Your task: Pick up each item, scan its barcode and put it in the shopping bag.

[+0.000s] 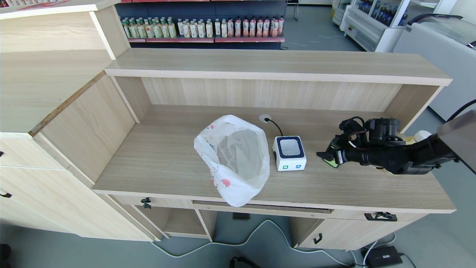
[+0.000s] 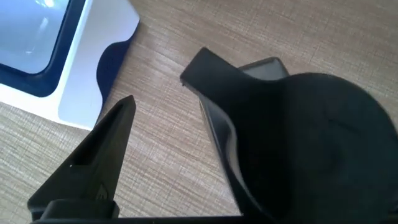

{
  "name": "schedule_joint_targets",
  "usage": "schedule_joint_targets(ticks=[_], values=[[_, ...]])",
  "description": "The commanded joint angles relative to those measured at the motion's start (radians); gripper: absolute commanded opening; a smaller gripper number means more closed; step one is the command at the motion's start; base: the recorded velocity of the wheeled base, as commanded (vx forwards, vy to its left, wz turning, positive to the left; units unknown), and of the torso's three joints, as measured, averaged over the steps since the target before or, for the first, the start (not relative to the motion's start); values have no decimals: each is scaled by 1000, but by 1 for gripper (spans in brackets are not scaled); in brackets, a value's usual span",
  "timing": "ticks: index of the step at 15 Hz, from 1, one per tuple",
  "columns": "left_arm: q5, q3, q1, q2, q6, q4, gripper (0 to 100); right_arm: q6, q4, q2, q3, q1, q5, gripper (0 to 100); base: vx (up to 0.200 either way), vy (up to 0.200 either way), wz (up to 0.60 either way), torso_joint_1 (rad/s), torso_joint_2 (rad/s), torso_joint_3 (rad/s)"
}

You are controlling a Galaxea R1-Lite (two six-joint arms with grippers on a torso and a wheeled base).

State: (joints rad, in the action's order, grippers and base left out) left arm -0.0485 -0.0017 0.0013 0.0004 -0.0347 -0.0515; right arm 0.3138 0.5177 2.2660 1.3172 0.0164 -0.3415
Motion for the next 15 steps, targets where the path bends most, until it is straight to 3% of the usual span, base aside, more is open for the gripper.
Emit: schedule_joint_targets(ticks=[1,2,3,11,13,15], values=[[-1,0,0,0,-1,-1,100,1,-2,43,51,-16,1,100,0,0,0,0,0,0],[-1,0,0,0,-1,-1,100,1,-2,50,63,-23,1,100,0,0,0,0,0,0],[-1,0,0,0,1,-1,100,2,-1,61,73,-32,-1,0,0,0,0,0,0,0],[-1,0,0,0,-1,-1,100,88,8,21,85,-16,1,0,0,0,0,0,0,0],[-1,0,0,0,1,-1,100,119,7,-97,22,22,2,0,0,0,0,0,0,0],[-1,0,0,0,-1,-1,100,154,2,-279,-131,76,21,0,0,0,0,0,0,0]])
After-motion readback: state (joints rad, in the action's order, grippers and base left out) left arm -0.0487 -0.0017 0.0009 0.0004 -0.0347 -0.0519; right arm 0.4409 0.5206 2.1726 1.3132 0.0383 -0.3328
